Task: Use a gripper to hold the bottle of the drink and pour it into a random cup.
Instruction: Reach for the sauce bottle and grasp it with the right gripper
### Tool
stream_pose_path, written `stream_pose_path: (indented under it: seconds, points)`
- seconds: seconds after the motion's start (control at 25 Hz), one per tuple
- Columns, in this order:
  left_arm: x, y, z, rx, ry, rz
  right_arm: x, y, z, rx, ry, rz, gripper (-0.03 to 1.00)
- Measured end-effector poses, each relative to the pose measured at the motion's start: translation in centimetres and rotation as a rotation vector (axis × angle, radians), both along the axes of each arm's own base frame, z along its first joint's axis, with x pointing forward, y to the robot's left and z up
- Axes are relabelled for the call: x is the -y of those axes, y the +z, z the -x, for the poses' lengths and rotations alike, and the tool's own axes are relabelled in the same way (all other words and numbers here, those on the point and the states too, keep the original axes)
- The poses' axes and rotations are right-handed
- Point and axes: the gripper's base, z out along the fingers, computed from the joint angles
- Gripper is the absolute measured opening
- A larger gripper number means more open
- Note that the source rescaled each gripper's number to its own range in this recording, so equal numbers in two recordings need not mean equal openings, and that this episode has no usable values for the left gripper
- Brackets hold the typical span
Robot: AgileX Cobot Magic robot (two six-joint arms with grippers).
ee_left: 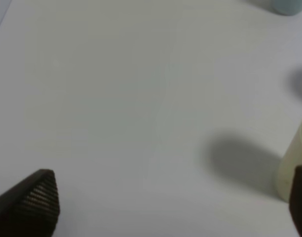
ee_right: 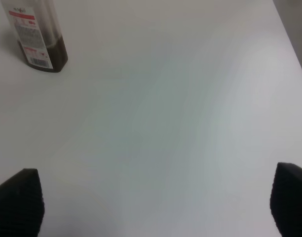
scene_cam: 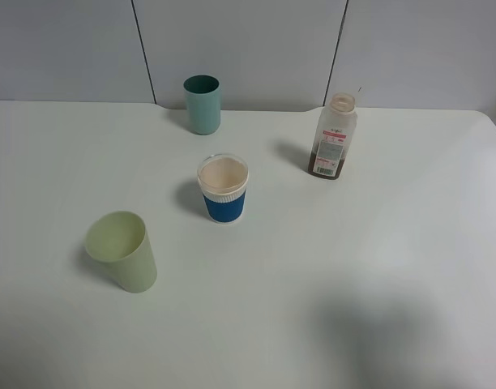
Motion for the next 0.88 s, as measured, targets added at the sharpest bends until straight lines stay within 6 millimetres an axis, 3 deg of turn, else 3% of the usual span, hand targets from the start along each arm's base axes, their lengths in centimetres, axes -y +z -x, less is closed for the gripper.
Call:
stream_pose_path:
  seconds: [0.88]
  points:
    - [0.00,0.00,0.00,0.000,0.000,-0.001,0.00,0.00,0.00,0.000,0.000,0.000,0.87]
